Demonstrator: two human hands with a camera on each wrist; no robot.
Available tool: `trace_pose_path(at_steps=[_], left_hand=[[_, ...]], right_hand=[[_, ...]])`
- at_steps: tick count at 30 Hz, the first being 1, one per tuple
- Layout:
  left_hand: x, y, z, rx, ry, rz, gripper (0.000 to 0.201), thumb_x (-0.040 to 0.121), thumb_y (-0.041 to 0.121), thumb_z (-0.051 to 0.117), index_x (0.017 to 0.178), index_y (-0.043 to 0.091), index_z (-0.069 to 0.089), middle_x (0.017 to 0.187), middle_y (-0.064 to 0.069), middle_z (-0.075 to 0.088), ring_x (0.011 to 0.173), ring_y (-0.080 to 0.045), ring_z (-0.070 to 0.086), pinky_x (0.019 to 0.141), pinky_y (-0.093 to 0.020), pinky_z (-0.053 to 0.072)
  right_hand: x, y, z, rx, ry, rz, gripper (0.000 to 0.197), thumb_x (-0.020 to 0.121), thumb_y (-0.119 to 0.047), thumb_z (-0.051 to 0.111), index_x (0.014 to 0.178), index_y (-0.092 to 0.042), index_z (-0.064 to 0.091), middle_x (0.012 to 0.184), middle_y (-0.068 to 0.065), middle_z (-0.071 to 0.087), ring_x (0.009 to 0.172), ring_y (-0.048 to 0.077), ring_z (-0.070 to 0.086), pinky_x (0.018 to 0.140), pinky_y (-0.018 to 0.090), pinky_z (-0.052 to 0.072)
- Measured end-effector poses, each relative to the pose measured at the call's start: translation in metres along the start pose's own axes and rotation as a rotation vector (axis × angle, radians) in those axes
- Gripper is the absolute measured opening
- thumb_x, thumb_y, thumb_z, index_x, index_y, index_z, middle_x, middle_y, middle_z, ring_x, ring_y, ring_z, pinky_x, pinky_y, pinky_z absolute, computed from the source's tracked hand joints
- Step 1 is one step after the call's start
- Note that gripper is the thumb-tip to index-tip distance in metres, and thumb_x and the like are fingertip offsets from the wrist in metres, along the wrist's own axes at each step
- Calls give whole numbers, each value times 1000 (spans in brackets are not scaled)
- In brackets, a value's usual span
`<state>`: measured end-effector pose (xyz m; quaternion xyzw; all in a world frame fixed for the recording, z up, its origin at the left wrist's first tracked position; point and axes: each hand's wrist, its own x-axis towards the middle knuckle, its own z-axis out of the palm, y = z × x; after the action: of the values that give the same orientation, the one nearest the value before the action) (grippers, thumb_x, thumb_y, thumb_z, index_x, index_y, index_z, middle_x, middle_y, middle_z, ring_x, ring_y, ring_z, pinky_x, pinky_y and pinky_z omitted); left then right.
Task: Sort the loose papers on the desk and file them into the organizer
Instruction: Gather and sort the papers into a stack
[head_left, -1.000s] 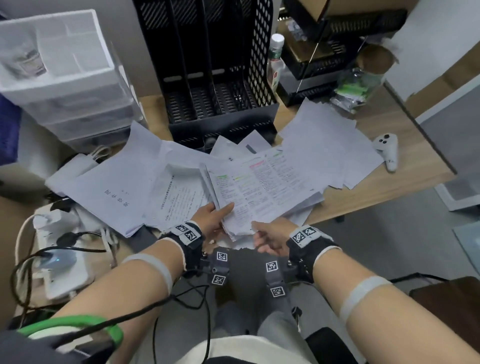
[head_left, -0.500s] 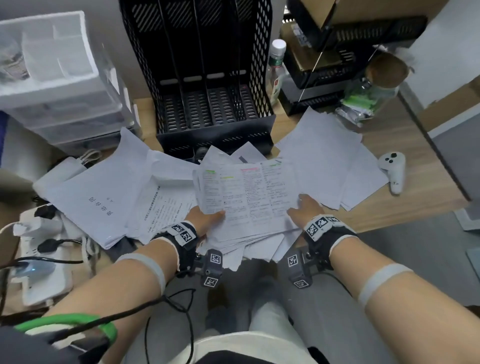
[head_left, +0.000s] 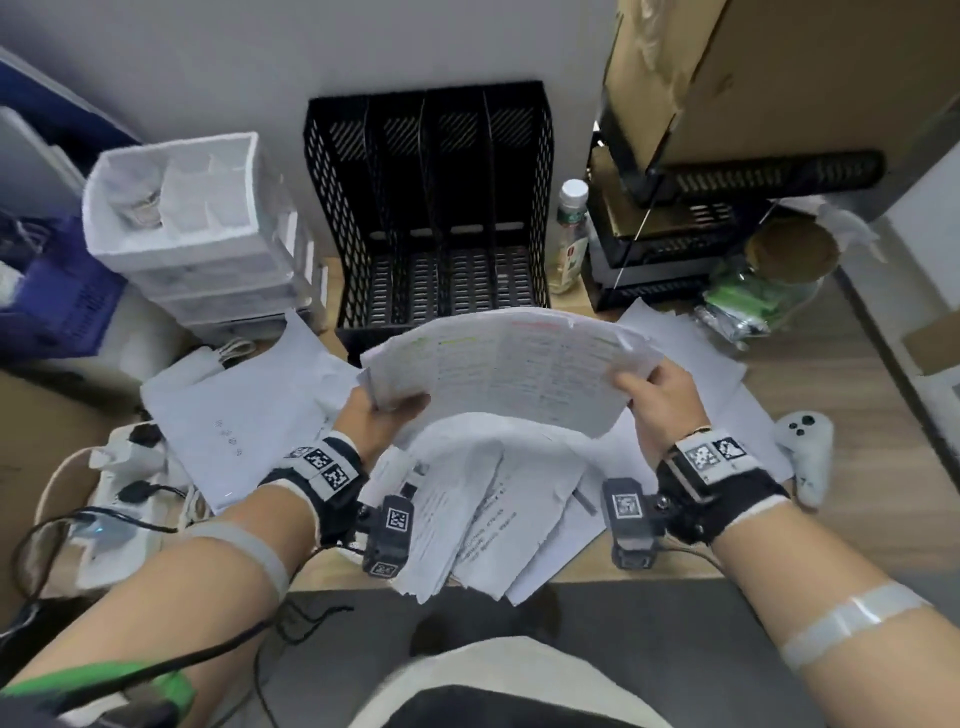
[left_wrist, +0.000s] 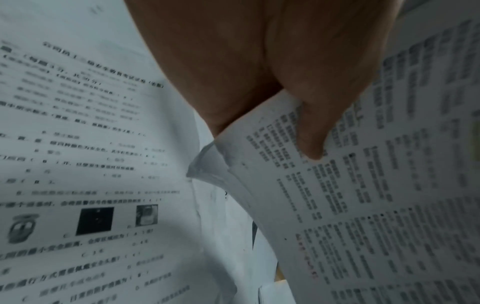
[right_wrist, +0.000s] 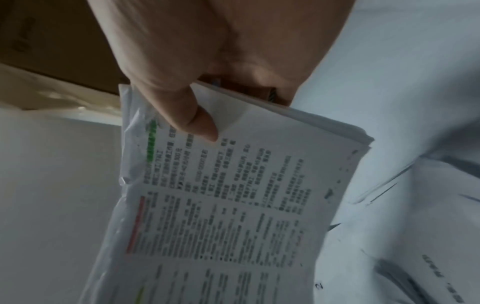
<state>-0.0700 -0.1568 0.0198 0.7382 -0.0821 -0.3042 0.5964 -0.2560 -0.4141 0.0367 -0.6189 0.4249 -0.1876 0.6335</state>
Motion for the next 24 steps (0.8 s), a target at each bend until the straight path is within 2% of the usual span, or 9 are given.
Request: trace_pose_path(at_steps=[2, 4, 6, 9, 12, 15, 18, 20, 24], left_hand=[[-4, 2, -2, 12, 9, 26, 49, 76, 16, 84, 122, 13, 65, 119, -12, 73, 113, -29, 68, 96, -43, 54], [-11, 1, 0, 28, 35, -8, 34, 77, 17, 85, 109, 17, 72, 112, -11, 76, 109, -30, 70, 95, -43, 56], [-14, -3, 0, 88, 62, -37, 32, 69, 30, 88, 96, 20, 75, 104, -11, 78, 105, -32, 71, 95, -47, 57], [-16, -4, -2, 202, 44, -42, 16, 75, 30, 85, 85, 21, 76, 96, -13, 77, 97, -34, 71, 93, -55, 55], [-12, 0, -7, 291, -19, -64, 25, 77, 41, 79, 87, 19, 73, 96, -20, 75, 92, -30, 69, 88, -57, 58], [-5, 14, -20, 263, -94, -150, 21, 90, 24, 72, 107, 11, 71, 110, -17, 72, 108, -33, 68, 88, -50, 60], [1, 31, -41, 215, -215, -227, 27, 90, 18, 72, 113, 5, 69, 111, -17, 73, 106, -34, 70, 85, -52, 61], [5, 43, -57, 187, -290, -249, 24, 91, 17, 70, 111, 3, 70, 108, -16, 75, 100, -31, 74, 84, -52, 61], [19, 65, -86, 119, -392, -233, 13, 95, 0, 61, 98, 0, 73, 100, -7, 72, 94, -19, 70, 93, -51, 58]], right_hand=[[-9, 0, 2, 12, -76, -97, 15, 76, -7, 70, 89, -14, 71, 94, 3, 70, 88, 17, 65, 78, 29, 56], [-15, 13, 2, -49, -160, -136, 19, 81, -3, 67, 93, -17, 71, 91, -1, 69, 87, 14, 62, 76, 23, 50], [-19, 25, 3, -148, -208, -117, 26, 82, 1, 65, 92, -22, 68, 89, -4, 67, 85, 11, 59, 72, 21, 45], [-22, 33, 7, -209, -257, -67, 29, 84, 3, 63, 97, -23, 66, 92, -3, 68, 87, 12, 62, 74, 22, 46], [-22, 26, 13, -356, -202, -10, 17, 89, -11, 64, 105, -14, 68, 97, 10, 68, 91, 25, 61, 77, 30, 46], [-9, 0, 17, -474, -137, -54, 19, 88, -16, 64, 102, -4, 71, 94, 17, 69, 91, 33, 63, 75, 35, 46], [2, -44, 29, -595, -89, -222, 10, 84, -14, 66, 83, -5, 71, 79, 15, 67, 79, 31, 61, 67, 35, 43], [7, -78, 44, -653, -64, -344, 9, 82, -16, 65, 80, -11, 73, 75, 11, 67, 76, 27, 62, 64, 32, 42], [6, -152, 86, -909, -106, -496, 21, 84, -23, 58, 81, -6, 71, 80, 15, 70, 81, 33, 62, 72, 38, 50]])
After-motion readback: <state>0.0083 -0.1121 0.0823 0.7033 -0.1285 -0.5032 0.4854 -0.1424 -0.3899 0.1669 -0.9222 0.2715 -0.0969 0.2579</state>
